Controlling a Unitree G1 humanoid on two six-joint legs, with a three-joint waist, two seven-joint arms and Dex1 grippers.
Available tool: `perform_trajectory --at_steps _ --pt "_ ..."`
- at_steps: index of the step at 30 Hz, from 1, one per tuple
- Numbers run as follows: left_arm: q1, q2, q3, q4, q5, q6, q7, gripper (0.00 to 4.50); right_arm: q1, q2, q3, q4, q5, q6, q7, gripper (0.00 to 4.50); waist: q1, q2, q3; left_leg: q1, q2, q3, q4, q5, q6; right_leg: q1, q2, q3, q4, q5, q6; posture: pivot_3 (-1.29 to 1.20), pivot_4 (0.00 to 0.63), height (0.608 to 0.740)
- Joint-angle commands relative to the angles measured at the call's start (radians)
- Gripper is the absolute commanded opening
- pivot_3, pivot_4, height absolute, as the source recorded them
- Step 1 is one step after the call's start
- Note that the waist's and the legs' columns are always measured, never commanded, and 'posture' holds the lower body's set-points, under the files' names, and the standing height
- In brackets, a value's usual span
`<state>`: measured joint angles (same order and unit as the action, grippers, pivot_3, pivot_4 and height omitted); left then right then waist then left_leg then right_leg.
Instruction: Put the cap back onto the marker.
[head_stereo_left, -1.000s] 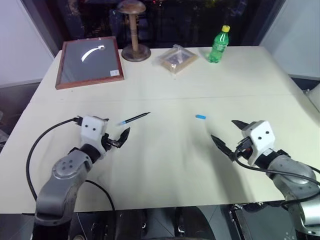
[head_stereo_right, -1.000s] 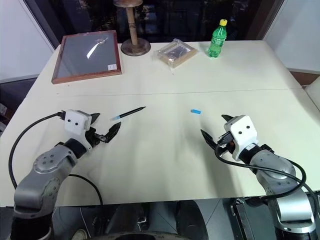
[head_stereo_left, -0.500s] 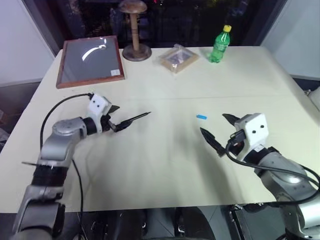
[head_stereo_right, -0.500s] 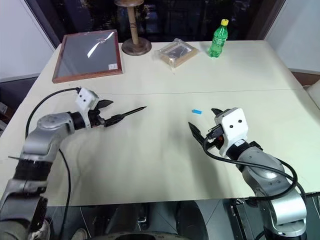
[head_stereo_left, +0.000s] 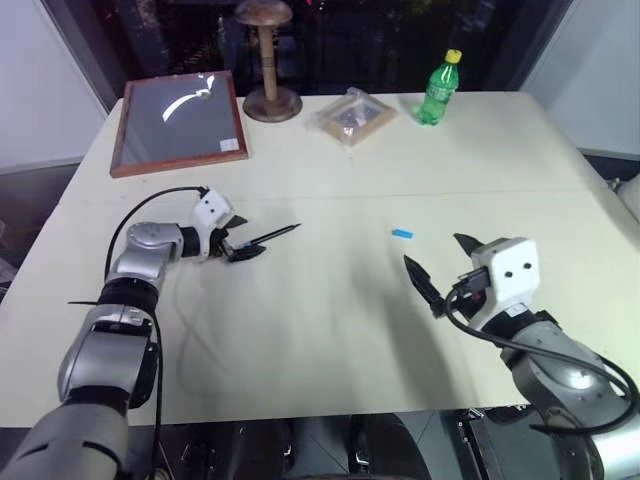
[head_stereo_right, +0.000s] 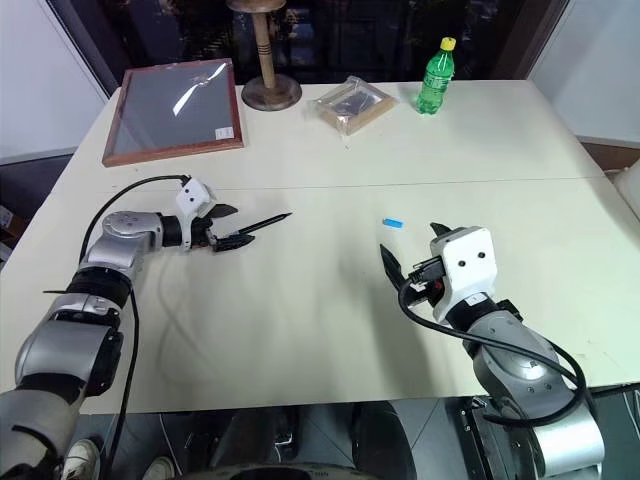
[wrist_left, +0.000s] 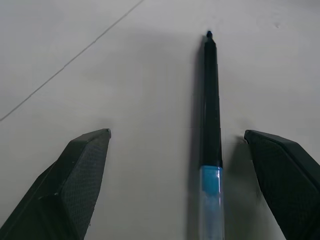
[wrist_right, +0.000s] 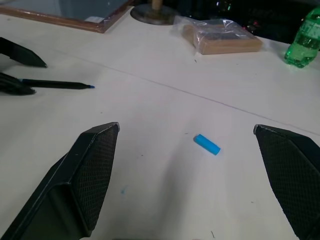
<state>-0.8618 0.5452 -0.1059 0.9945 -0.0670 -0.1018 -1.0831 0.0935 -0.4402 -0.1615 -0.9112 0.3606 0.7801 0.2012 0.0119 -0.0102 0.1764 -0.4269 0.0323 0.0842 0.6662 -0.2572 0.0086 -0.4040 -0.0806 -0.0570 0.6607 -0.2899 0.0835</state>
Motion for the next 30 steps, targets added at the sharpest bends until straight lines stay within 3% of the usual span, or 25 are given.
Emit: perform_trajectory --at_steps 1,12,13,14,21,30 --pt "-0.036 -0.006 -0.001 0.034 0.031 -0.068 -0.004 4.5 -0.006 0.004 -0.002 -0.045 -0.007 -0.017 -0.007 4.45 0.0 0.0 0.0 0.0 0.0 0.0 0.0 0.0 0.0 0.0 0.0 0.0 0.0 0.0 0.0 0.0 0.15 0.74" --pt "-0.053 -0.025 -0.003 0.097 0.08 -0.152 -0.017 4.5 -0.038 -0.006 -0.006 -0.023 -0.009 -0.015 0.003 4.45 0.001 0.0 0.0 0.0 0.0 0.0 0.001 0.0 0.0 0.0 0.0 0.0 0.001 0.0 0.0 0.0 0.15 0.74" --pt "-0.053 -0.025 -0.005 0.101 0.083 -0.155 -0.019 3.97 -0.041 -0.009 -0.007 -0.02 -0.011 -0.015 0.004 4.5 0.001 0.0 0.0 0.0 0.0 0.0 0.001 0.0 0.0 0.0 0.0 0.0 0.001 0.0 0.0 0.0 0.15 0.74" --pt "-0.053 -0.026 -0.005 0.104 0.085 -0.157 -0.02 3.72 -0.044 -0.01 -0.008 -0.019 -0.011 -0.015 0.005 4.5 0.001 0.0 0.0 0.0 0.0 0.0 0.001 0.0 0.0 0.0 0.0 0.0 0.001 0.0 0.0 0.0 0.15 0.74" --pt "-0.052 -0.032 0.003 0.133 0.095 -0.128 -0.039 0.03 -0.057 -0.02 -0.016 -0.018 -0.012 -0.009 0.009 4.5 -0.001 -0.001 0.0 0.001 0.0 -0.001 0.001 0.0 0.0 0.0 0.0 0.0 0.003 0.0 0.0 0.0 0.15 0.74" --pt "-0.061 -0.038 0.005 0.14 0.097 -0.143 -0.038 0.03 -0.095 -0.057 -0.036 0.012 -0.009 -0.012 0.036 4.5 -0.001 -0.001 -0.001 0.001 0.0 -0.001 0.001 0.0 0.0 0.001 0.0 0.0 0.003 0.0 0.0 0.0 0.15 0.74"
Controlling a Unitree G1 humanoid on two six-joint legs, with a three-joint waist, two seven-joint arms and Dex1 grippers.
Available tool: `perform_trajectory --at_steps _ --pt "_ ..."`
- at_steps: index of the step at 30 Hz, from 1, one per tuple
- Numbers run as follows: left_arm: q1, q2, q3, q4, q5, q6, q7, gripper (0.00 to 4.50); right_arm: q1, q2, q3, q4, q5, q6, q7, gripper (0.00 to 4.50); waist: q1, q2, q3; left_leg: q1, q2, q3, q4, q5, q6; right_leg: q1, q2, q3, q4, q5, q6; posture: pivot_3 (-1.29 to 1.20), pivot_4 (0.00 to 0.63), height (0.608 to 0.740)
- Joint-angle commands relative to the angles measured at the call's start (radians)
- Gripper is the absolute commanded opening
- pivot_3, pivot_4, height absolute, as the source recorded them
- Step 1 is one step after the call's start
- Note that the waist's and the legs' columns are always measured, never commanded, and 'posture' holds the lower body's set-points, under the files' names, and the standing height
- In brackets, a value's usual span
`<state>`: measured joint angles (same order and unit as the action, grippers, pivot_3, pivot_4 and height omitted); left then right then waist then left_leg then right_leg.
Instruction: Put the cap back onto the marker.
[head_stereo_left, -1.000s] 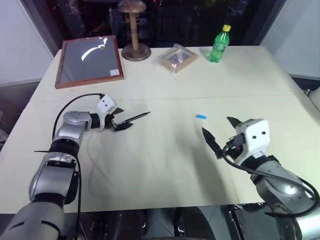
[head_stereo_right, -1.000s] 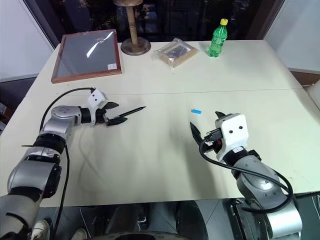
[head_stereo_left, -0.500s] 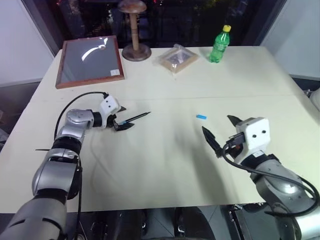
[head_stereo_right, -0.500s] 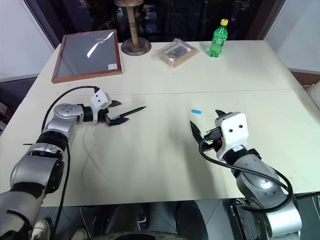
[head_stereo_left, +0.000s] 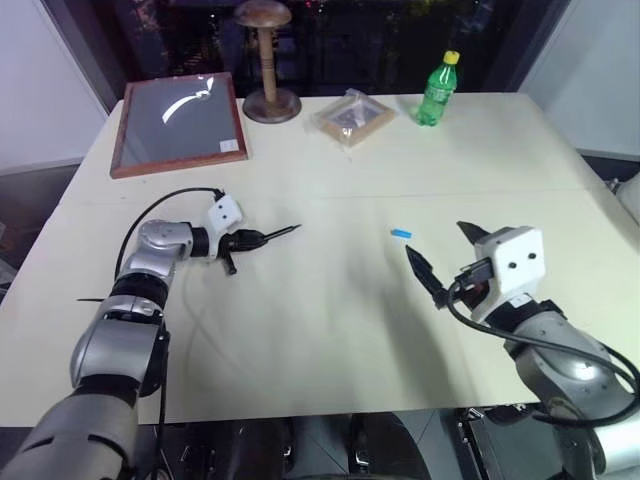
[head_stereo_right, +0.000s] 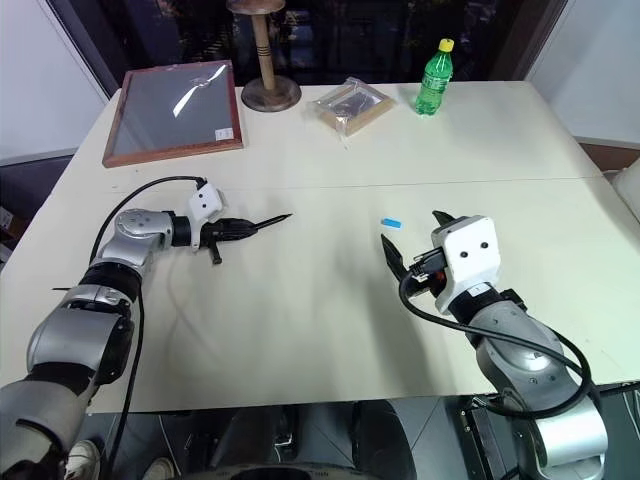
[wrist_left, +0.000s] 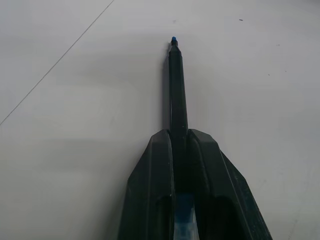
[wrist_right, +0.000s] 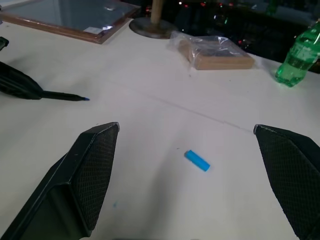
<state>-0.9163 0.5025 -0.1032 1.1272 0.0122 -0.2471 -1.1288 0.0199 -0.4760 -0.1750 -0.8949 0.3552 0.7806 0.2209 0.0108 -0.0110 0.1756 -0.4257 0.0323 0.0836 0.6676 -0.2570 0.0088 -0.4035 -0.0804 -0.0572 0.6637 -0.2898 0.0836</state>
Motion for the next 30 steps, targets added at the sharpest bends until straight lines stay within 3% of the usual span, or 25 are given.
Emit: perform_trajectory --at_steps 1,7,15,19,30 --pt "-0.01 0.004 0.004 -0.001 0.014 -0.001 0.007 0.03 -0.027 -0.03 -0.02 0.003 -0.005 -0.016 0.024 4.5 0.0 0.0 0.0 0.0 0.0 0.0 0.0 0.0 0.0 0.0 0.0 0.0 0.0 0.0 0.0 0.0 0.15 0.74" --pt "-0.002 0.028 0.047 -0.185 -0.06 0.061 -0.05 0.03 -0.101 -0.104 -0.031 0.127 0.04 0.007 0.12 4.5 0.0 -0.001 0.001 -0.001 0.0 0.0 0.0 0.0 0.0 0.0 0.0 0.0 0.0 0.0 0.0 0.0 0.15 0.74" --pt "0.249 0.13 0.113 -0.823 -0.197 0.391 -0.043 0.03 -0.275 -0.195 0.031 0.519 0.06 -0.001 0.311 4.5 -0.022 0.0 0.001 -0.001 0.0 0.0 0.0 0.0 0.0 -0.001 -0.001 0.001 0.0 0.0 0.0 0.0 0.15 0.74" --pt "0.375 0.154 0.148 -1.054 -0.242 0.524 0.026 0.03 -0.385 -0.228 0.093 0.699 0.023 -0.067 0.41 4.5 -0.024 0.0 0.001 0.0 0.0 0.0 0.0 0.0 0.0 0.0 -0.001 0.001 0.0 0.0 0.0 0.0 0.15 0.74" --pt "0.628 0.177 0.218 -1.391 -0.321 0.689 0.181 0.03 -0.717 -0.261 0.335 1.256 -0.16 -0.34 0.764 4.5 -0.02 0.0 0.001 -0.001 0.0 0.0 0.0 0.0 0.0 -0.001 -0.001 0.001 0.0 0.0 0.0 0.0 0.15 0.74"
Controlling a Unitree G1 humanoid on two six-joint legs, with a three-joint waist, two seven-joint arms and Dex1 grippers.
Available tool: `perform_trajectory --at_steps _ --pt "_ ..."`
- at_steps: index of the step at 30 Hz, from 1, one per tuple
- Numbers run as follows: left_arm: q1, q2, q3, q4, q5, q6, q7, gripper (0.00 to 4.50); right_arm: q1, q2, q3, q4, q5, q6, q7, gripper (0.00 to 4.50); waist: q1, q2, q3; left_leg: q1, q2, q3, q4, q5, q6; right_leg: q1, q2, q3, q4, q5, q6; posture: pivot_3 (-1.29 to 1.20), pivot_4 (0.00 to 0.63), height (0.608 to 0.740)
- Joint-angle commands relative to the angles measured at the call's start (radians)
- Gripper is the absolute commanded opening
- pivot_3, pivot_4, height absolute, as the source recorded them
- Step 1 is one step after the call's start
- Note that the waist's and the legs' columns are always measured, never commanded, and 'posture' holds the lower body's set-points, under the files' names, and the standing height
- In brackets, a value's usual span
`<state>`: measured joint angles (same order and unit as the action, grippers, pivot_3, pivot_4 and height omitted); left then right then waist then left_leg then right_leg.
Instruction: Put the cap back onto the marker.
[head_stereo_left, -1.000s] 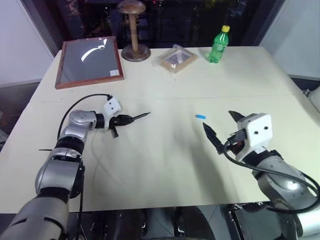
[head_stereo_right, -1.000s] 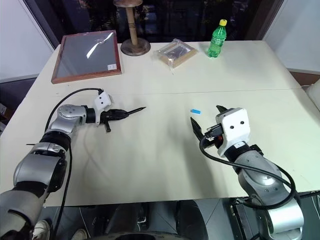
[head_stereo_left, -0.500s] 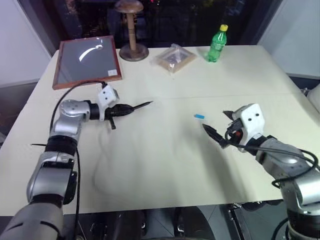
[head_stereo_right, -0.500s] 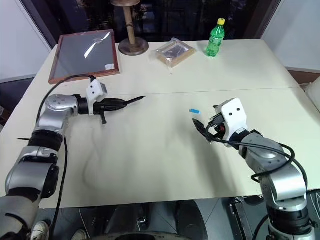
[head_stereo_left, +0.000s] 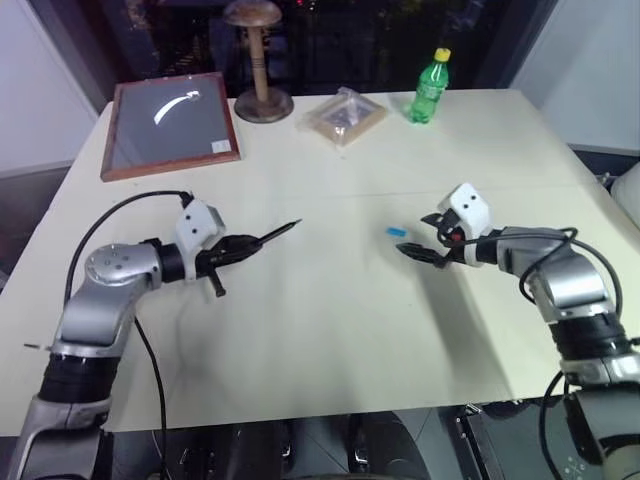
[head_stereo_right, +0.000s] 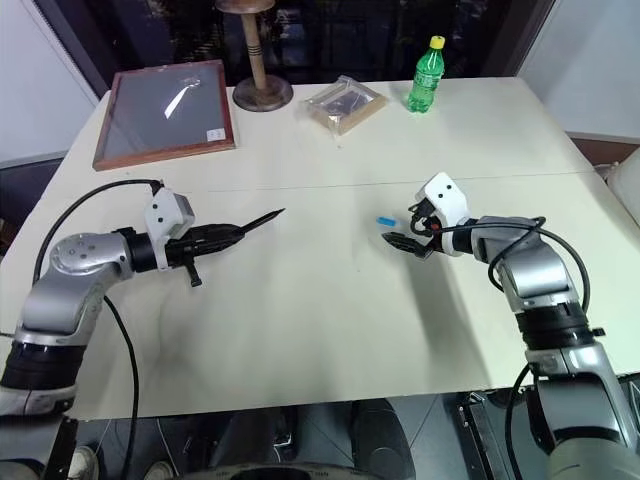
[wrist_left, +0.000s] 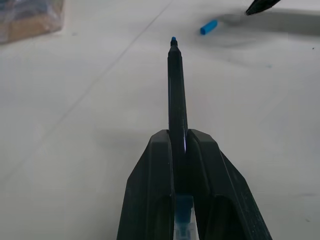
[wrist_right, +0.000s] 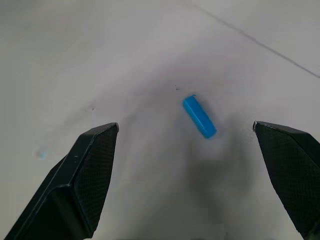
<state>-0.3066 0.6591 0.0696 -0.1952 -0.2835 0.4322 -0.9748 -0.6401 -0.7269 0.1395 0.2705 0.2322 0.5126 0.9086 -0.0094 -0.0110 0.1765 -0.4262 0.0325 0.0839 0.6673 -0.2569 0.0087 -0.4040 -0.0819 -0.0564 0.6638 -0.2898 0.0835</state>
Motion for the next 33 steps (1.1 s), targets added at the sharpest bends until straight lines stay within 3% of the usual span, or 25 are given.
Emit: perform_trajectory --at_steps 1,12,29,31,33 --pt "0.031 0.026 0.048 -0.078 -0.023 0.009 0.034 0.03 -0.076 -0.008 0.029 0.13 -0.052 -0.095 0.093 4.5 -0.002 0.0 0.0 0.0 0.0 0.0 0.0 0.0 0.0 0.0 0.0 0.0 0.0 0.0 0.0 0.0 0.15 0.74" --pt "0.119 0.033 0.078 -0.189 -0.062 0.051 0.12 0.03 -0.31 0.073 0.073 0.583 -0.186 -0.325 0.215 4.5 -0.005 0.0 0.0 0.0 0.0 0.001 0.0 0.0 0.0 0.0 -0.001 0.0 0.0 0.0 0.0 0.0 0.15 0.74" --pt "0.127 0.04 0.071 -0.208 -0.078 0.054 0.163 0.03 -0.366 0.134 0.045 0.737 -0.245 -0.406 0.219 4.5 -0.008 0.001 0.0 0.0 0.0 0.001 0.0 0.0 -0.001 0.0 -0.001 0.0 0.0 0.0 0.0 0.0 0.15 0.74" --pt "0.127 0.041 0.07 -0.208 -0.078 0.053 0.165 0.0 -0.366 0.136 0.041 0.737 -0.248 -0.406 0.222 3.96 -0.008 0.001 0.0 0.001 0.0 0.001 0.0 0.0 -0.001 0.0 -0.001 0.0 0.0 0.0 0.0 0.0 0.15 0.74" --pt "0.127 0.04 0.068 -0.209 -0.078 0.052 0.167 0.0 -0.366 0.14 0.037 0.737 -0.251 -0.406 0.222 3.13 -0.008 0.001 0.0 0.001 0.0 0.001 0.0 0.0 -0.001 0.0 -0.001 0.0 0.0 0.0 0.0 0.0 0.15 0.74"
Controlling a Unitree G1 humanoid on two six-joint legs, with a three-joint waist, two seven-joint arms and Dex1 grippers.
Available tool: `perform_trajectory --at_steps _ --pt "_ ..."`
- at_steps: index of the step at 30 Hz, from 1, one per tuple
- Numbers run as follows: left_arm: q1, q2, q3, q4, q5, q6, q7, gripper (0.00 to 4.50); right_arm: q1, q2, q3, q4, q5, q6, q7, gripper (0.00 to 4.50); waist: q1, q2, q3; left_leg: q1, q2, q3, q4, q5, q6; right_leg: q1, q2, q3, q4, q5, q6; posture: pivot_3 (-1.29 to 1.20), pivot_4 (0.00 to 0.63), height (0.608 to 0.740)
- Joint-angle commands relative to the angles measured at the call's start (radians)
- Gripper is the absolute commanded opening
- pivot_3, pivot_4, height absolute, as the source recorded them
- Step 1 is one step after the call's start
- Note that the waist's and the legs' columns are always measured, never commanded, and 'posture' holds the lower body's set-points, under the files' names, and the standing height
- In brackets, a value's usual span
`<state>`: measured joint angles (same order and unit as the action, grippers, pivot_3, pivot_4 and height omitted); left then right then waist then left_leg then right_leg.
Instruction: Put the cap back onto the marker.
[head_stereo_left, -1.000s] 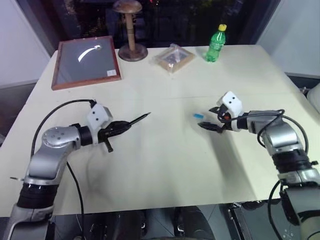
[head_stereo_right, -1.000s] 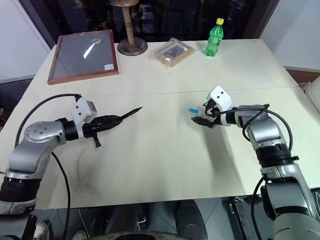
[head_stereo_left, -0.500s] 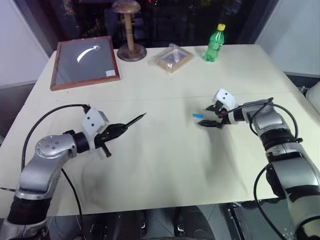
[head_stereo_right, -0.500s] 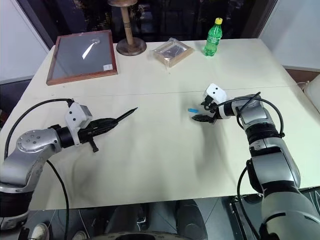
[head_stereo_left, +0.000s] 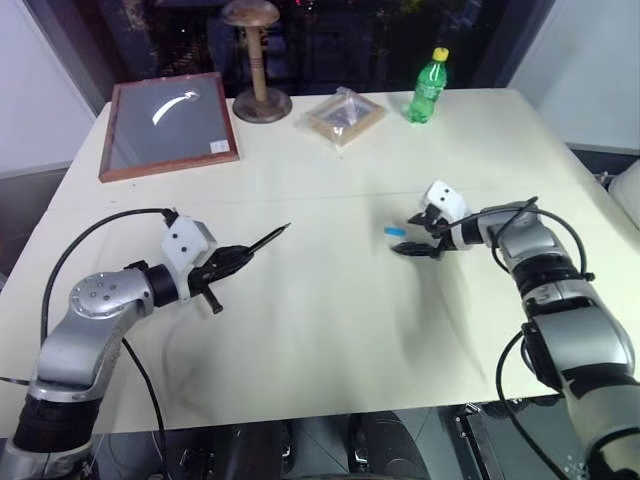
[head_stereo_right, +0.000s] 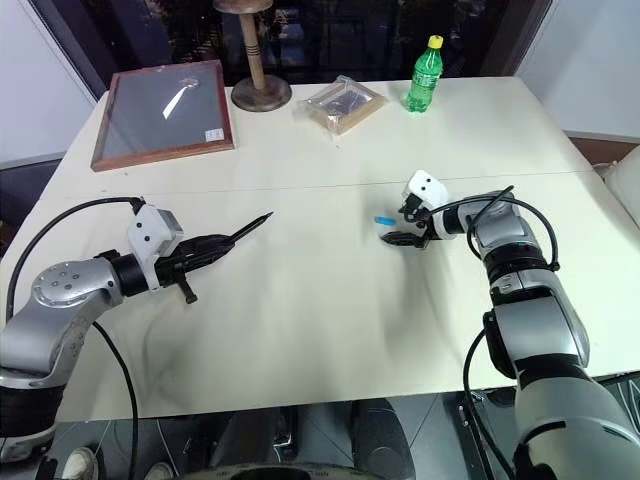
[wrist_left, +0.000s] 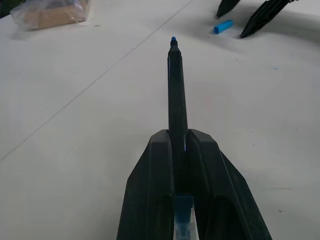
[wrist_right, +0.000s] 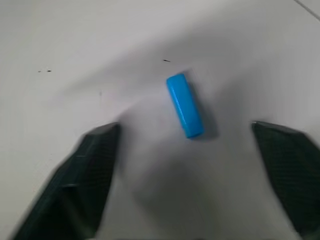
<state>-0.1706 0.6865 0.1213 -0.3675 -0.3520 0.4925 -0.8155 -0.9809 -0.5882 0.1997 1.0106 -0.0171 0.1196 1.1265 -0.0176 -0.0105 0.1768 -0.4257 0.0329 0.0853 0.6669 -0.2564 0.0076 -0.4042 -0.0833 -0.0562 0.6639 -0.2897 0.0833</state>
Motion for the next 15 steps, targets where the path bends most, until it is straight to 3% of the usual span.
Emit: perform_trajectory --at_steps 1,6,15 --pt "-0.009 0.013 0.016 -0.037 -0.01 -0.008 0.009 0.0 -0.027 0.003 -0.024 -0.003 -0.003 -0.013 0.003 2.58 0.0 0.0 0.0 0.0 0.0 0.0 0.0 0.0 0.0 0.0 0.0 0.0 0.0 0.0 0.0 0.0 0.15 0.74" --pt "-0.006 0.016 0.017 -0.039 -0.015 -0.007 0.016 0.0 -0.031 0.01 -0.027 -0.006 -0.008 -0.011 0.005 0.18 0.0 0.0 0.0 0.0 0.0 0.0 0.0 0.0 0.0 0.0 0.0 0.0 0.0 0.0 0.0 0.0 0.15 0.74" --pt "-0.017 0.054 -0.018 -0.001 -0.016 -0.033 -0.053 0.0 -0.003 0.004 -0.027 -0.114 -0.009 0.023 0.02 0.08 0.0 0.0 0.0 0.0 0.0 0.0 0.0 0.0 0.0 0.0 0.0 0.0 0.0 0.0 0.0 0.0 0.15 0.74"
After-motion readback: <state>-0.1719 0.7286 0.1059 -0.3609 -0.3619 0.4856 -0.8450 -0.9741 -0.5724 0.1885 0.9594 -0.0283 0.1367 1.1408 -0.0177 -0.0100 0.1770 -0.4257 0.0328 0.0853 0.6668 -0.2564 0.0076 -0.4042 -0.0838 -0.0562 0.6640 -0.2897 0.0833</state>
